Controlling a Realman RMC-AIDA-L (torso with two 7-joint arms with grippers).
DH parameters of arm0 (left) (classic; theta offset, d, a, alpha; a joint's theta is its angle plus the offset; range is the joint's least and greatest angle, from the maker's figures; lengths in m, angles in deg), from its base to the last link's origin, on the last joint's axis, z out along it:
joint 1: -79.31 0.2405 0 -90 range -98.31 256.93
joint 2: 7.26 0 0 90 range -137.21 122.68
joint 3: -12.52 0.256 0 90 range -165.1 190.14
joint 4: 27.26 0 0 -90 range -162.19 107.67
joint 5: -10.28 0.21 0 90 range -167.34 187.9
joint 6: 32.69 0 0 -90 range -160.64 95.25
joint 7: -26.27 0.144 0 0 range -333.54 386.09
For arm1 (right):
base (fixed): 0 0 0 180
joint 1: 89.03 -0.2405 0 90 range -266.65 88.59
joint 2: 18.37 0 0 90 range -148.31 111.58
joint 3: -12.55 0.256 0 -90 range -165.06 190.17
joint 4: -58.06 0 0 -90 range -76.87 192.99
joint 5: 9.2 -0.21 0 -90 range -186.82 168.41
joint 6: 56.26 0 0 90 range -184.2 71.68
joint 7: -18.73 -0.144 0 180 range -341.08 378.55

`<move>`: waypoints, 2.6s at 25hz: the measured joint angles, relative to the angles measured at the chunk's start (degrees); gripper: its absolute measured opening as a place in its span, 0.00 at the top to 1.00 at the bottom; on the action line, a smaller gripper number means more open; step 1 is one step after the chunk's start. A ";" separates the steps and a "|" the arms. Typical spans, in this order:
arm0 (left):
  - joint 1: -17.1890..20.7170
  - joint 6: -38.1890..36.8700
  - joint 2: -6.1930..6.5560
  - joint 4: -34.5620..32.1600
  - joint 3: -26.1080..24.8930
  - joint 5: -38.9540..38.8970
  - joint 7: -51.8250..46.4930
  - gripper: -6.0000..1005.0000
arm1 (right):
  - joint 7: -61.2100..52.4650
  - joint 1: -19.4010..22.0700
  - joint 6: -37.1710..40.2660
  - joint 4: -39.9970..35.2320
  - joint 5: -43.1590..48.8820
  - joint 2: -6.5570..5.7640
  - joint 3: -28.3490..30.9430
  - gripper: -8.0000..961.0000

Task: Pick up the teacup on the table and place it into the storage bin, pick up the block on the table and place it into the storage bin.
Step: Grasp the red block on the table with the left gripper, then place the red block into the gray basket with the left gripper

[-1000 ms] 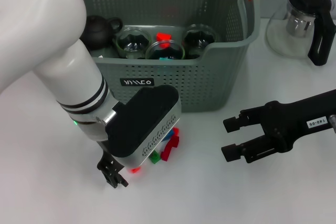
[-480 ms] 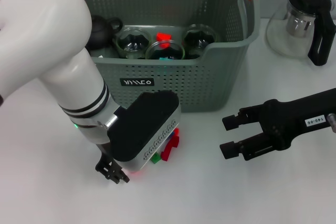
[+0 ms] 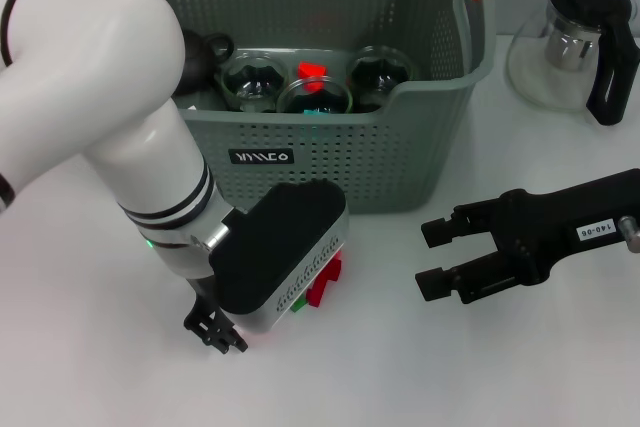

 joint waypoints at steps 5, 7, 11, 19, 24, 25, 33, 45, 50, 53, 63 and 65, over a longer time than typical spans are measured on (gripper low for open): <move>0.00 0.10 0.00 0.05 0.37 -0.02 -0.16 0.52 | 0.13 -0.01 -0.17 0.00 -0.01 0.00 0.00 0.03; -0.06 0.12 0.00 0.19 0.37 -0.01 -0.25 0.53 | 0.19 -0.01 -0.21 0.00 -0.01 0.00 0.00 0.03; -0.18 0.92 0.00 0.68 0.45 -0.05 -0.81 0.53 | 0.23 -0.01 -0.24 0.00 -0.08 0.00 0.01 0.03; -2.87 0.89 0.04 3.56 0.14 -0.51 -3.82 0.65 | 0.28 0.06 -0.39 0.00 -0.20 0.09 0.33 0.04; -2.60 0.29 -0.01 2.63 -0.07 -0.75 -3.75 0.82 | 0.30 0.14 -0.22 0.00 -0.20 0.09 0.70 0.03; -2.65 0.19 0.00 2.63 -0.15 -0.75 -3.75 0.82 | 0.32 0.15 -0.20 0.00 -0.20 0.11 0.71 0.03; -2.34 -3.54 0.04 0.17 -2.78 -2.07 -4.48 0.82 | 0.38 0.19 0.00 0.00 -0.18 0.18 0.71 0.03; -3.85 -23.60 1.35 -4.49 -45.56 -20.41 -6.33 0.82 | 0.43 1.87 1.57 -0.17 0.00 -1.20 0.71 0.03; -6.00 -17.60 4.89 -3.59 -56.56 -29.37 -16.32 0.81 | 0.52 1.94 1.87 -0.17 0.08 -1.56 0.66 0.03; -6.98 -9.51 6.89 -2.48 -56.92 -30.77 -22.33 0.81 | 0.53 1.78 2.04 -0.15 0.08 -1.58 0.39 0.03; -8.49 12.63 8.03 3.80 -52.96 -29.02 -29.47 0.81 | 0.64 1.78 2.19 -0.09 0.17 -1.58 0.27 0.03; -8.75 13.56 8.24 5.18 -52.24 -28.89 -29.71 0.79 | 0.65 1.85 2.19 -0.09 0.17 -1.58 0.26 0.03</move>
